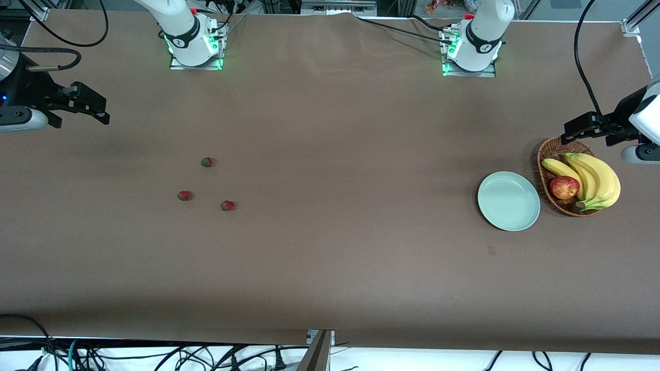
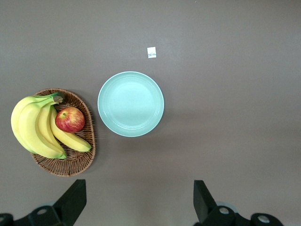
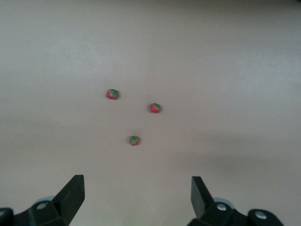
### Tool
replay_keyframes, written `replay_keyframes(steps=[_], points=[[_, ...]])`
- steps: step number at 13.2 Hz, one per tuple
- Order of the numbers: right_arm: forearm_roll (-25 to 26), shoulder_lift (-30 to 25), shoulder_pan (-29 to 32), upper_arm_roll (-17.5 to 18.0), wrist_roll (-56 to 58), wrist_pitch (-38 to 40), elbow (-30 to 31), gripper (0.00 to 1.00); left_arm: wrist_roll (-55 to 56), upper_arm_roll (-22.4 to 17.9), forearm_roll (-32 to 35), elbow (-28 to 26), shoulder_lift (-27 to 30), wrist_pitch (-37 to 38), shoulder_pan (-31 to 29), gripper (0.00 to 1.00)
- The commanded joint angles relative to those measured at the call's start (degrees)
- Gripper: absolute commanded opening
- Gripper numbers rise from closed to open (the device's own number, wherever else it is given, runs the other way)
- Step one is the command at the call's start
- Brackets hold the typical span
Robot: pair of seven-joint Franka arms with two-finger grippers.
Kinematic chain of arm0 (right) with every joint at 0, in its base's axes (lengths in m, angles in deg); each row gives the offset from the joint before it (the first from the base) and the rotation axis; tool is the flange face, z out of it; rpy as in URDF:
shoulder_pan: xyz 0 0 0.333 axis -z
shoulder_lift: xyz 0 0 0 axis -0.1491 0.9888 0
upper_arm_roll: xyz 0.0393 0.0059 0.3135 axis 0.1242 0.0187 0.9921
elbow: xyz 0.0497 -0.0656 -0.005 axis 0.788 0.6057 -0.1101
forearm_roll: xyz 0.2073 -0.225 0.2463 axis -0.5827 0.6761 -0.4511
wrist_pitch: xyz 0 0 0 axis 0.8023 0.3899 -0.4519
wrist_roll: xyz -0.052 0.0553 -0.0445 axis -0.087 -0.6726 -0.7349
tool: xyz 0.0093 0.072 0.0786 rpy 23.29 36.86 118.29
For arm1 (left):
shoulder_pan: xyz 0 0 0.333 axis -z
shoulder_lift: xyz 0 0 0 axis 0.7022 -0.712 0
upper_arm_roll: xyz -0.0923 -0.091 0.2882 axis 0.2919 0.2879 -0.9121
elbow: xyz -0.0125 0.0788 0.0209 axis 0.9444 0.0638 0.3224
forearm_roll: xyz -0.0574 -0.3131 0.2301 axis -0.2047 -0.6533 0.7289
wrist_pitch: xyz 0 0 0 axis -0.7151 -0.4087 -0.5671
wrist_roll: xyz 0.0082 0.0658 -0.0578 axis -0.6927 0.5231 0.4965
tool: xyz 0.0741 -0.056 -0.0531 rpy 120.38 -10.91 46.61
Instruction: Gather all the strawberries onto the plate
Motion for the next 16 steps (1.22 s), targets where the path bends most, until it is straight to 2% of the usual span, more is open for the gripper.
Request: replay_keyframes(steps=[1, 11, 16], points=[[-0.12, -0.22, 0.26, 0.1, -0.23, -1.62, -0.02, 1.0, -0.66, -0.11, -0.43, 2.02, -1.01, 0.48, -0.09, 1.0], [-0.04, 1.45, 2.98, -0.07, -0.32, -4.89, -0.36, 1.0, -0.66, -0.02, -0.43, 2.02, -1.01, 0.48, -0.17, 1.0], [0.23, 6.0, 4.13, 0.01, -0.24, -4.98, -0.19, 1.0, -0.66, -0.11, -0.52, 2.02, -1.01, 0.48, -0.17, 1.0]])
